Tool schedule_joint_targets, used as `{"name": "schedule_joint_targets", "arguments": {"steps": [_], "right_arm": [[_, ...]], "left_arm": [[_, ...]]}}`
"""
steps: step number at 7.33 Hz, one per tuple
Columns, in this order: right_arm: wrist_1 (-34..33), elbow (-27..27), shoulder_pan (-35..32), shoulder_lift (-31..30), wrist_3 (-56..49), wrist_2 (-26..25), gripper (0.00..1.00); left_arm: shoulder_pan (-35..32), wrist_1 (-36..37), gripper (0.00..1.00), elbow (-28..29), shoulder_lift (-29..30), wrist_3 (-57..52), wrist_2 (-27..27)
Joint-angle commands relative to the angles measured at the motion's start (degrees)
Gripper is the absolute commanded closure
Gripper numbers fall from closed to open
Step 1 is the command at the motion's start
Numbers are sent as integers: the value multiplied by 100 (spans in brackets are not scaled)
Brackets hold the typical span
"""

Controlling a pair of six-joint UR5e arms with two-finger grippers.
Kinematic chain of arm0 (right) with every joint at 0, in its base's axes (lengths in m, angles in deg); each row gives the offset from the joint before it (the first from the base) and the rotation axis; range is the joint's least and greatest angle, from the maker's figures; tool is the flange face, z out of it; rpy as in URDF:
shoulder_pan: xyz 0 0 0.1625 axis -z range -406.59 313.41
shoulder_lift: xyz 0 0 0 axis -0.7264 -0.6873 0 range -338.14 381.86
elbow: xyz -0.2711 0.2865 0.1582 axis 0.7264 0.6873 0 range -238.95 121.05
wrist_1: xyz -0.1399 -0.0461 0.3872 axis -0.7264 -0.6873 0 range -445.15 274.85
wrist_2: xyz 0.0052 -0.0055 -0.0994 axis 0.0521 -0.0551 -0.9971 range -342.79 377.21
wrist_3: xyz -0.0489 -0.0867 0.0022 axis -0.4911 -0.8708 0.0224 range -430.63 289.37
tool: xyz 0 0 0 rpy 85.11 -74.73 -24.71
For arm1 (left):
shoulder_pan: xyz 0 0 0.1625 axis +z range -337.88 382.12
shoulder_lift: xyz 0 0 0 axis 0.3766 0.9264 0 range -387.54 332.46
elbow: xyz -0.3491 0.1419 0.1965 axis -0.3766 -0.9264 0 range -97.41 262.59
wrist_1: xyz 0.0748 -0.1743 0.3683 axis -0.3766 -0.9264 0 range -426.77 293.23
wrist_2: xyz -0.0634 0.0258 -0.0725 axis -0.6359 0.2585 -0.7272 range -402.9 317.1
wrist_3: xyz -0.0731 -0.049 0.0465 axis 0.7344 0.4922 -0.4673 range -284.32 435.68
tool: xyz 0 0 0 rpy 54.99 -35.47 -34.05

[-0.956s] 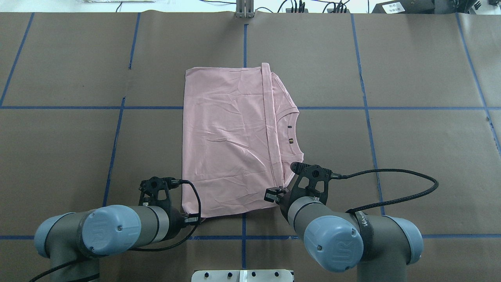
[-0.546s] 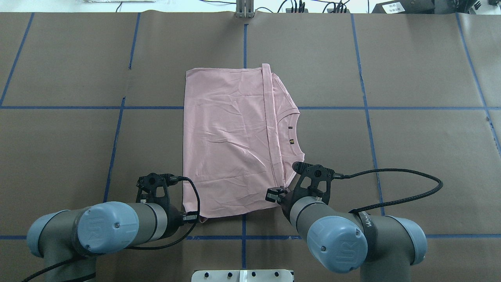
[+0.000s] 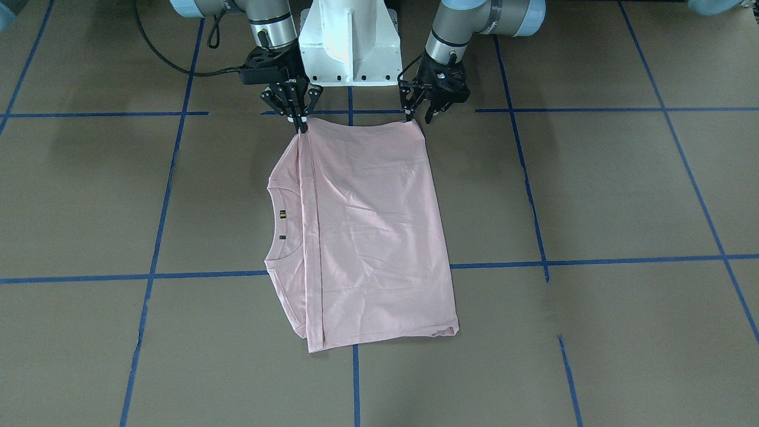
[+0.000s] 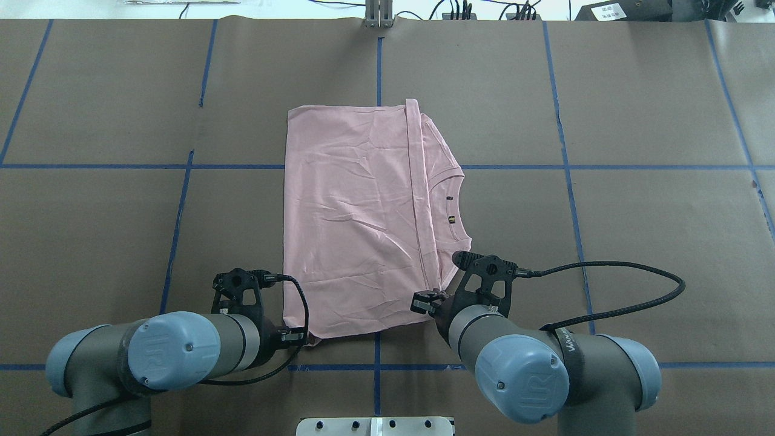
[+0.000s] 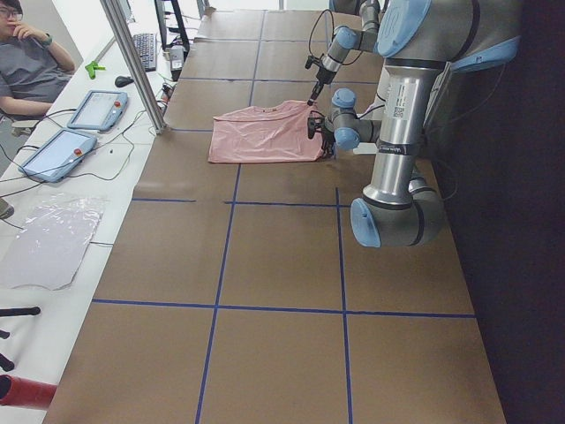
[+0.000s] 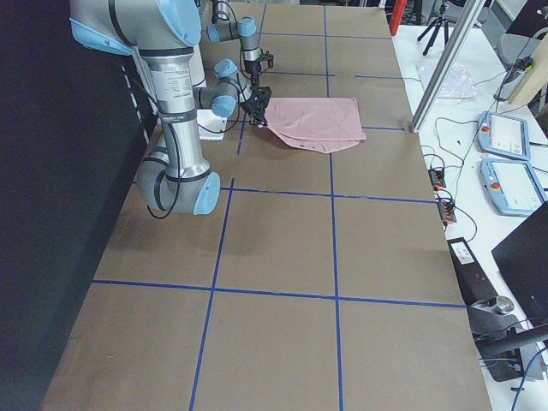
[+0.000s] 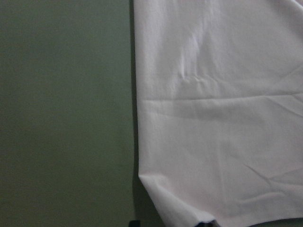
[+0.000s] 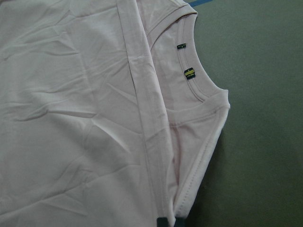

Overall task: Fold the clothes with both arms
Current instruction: 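Pinch the shirt edge nearest the robot with both grippers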

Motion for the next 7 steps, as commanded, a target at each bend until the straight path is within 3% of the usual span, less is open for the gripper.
{"name": "schedule_joint_targets", "arguments": {"steps": [1,4,5,7], "right_arm": [[0,4,2,1,0,1,100],[0,4,2,1,0,1,100],[0,4,10,1,0,1,100],[0,22,2,-8,0,1,100]], "left_arm": [[15,-34,41,188,4,-15,7],[-72,-16,38,-171,30,-357,-54],[-98,-8,31,-198,56,-357,-55],[-99,-7,27,-68,57,-314,-28]]}}
